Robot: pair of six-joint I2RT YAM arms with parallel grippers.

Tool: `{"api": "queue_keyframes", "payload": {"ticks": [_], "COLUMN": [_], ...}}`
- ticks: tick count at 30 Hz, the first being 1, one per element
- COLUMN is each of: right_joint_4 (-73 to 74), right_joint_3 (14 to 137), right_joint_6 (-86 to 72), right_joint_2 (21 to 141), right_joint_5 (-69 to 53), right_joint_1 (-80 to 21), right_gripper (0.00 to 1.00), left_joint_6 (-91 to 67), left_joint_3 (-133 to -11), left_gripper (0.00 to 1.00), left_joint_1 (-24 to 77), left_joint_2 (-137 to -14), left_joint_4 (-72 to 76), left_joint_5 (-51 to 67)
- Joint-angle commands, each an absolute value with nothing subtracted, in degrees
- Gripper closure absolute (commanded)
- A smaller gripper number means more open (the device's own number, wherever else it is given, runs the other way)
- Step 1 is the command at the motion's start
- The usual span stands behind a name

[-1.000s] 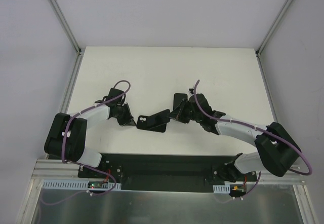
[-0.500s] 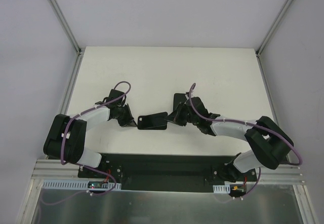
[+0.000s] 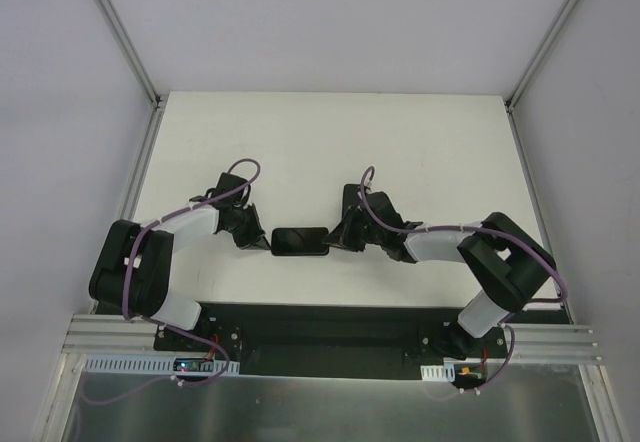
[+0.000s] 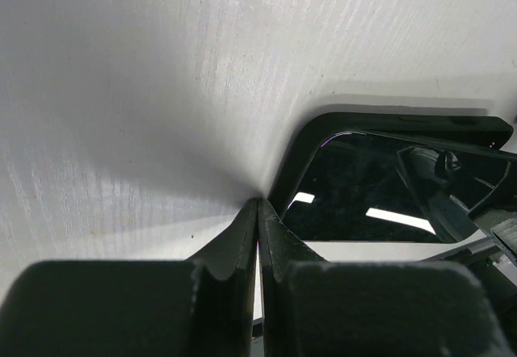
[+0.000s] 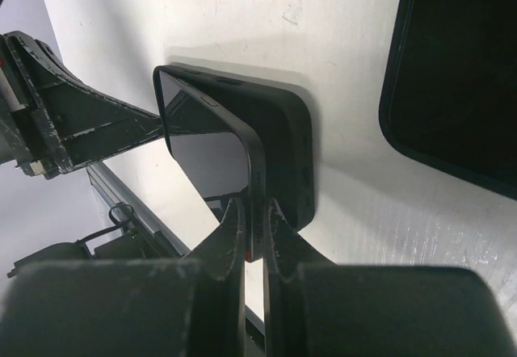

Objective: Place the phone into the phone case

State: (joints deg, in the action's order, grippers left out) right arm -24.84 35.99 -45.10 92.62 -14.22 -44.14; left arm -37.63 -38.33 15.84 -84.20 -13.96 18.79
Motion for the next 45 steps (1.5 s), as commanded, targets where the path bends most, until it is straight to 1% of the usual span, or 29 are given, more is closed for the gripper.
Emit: {"api": "queue_keyframes", "payload": {"ticks": [1,5,6,7,10,17,28,30,33,34,36,37,38,39,41,42,43,45], "right_joint_4": [-24.1,-21.5,-20.9,-20.5,-17.6,-12.3,-9.2,-8.8,-5.6,-2.5,-0.3,3.9,5.4,6.5,7.1,7.1,7.3,8.1], "right_joint_3": [38.6,40.2,40.4,40.6,41.7,46.3,50.4,50.4,51.4,51.9,53.5,54.2,55.3,55.7,55.5,55.3,55.2,55.2], "right_joint_6": [-41.4,-39.5,-39.0,-38.7,-36.8,-33.2,-30.7,-30.6,-30.4,-29.8,-29.2,-28.8,-28.5,-28.2,-28.7,-29.1,-29.4,-30.0], "right_joint_2": [95.6,96.4,96.3,96.2,96.1,98.0,101.2,101.0,99.6,99.1,97.6,97.1,96.3,96.2,94.9,94.4,93.4,92.5], "right_joint_5": [-18.0,-17.9,-17.8,-17.1,-15.8,-14.1,-13.4,-13.4,-13.1,-12.7,-12.3,-11.7,-11.4,-11.7,-12.7,-13.1,-13.4,-12.6], "right_joint_1": [-45.8,-45.7,-45.7,-45.7,-45.7,-45.7,-45.8,-45.8,-45.7,-45.7,-45.7,-45.7,-45.6,-45.7,-45.7,-45.7,-45.7,-45.7], "right_gripper": [0.96,0.95,0.94,0.9,0.87,0.85,0.85,0.84,0.8,0.75,0.7,0.65,0.62,0.59,0.53,0.5,0.41,0.32], "left_joint_6": [-35.8,-35.0,-34.8,-34.7,-34.5,-33.7,-33.6,-33.6,-33.5,-33.7,-33.6,-33.3,-33.2,-33.1,-33.4,-33.5,-34.0,-33.8], "left_joint_3": [-40.5,-41.9,-42.4,-42.5,-42.8,-43.3,-43.8,-43.9,-43.9,-44.1,-44.8,-45.2,-45.7,-45.9,-46.1,-45.9,-45.9,-46.1], "left_gripper": [1.0,1.0,1.0,1.0,1.0,1.0,1.0,1.0,1.0,0.95,0.84,0.73,0.65,0.59,0.53,0.52,0.52,0.48], "left_joint_1": [17.0,17.0,17.0,17.0,17.0,17.0,17.4,17.4,17.4,17.4,17.3,17.3,17.3,17.4,17.3,17.3,17.3,17.3], "left_joint_2": [-87.1,-88.3,-88.6,-88.9,-89.6,-89.9,-91.4,-91.1,-90.0,-89.1,-88.1,-86.8,-86.3,-85.6,-83.1,-82.0,-79.7,-77.7], "left_joint_4": [-14.4,-15.4,-15.4,-15.6,-15.7,-15.7,-15.6,-15.6,-15.9,-16.3,-17.8,-18.4,-19.2,-19.5,-20.1,-20.1,-20.0,-20.1], "left_joint_5": [14.4,12.4,12.4,12.5,13.0,13.7,14.0,14.0,13.2,12.7,11.4,10.9,10.4,9.8,8.1,7.6,6.6,5.7]}}
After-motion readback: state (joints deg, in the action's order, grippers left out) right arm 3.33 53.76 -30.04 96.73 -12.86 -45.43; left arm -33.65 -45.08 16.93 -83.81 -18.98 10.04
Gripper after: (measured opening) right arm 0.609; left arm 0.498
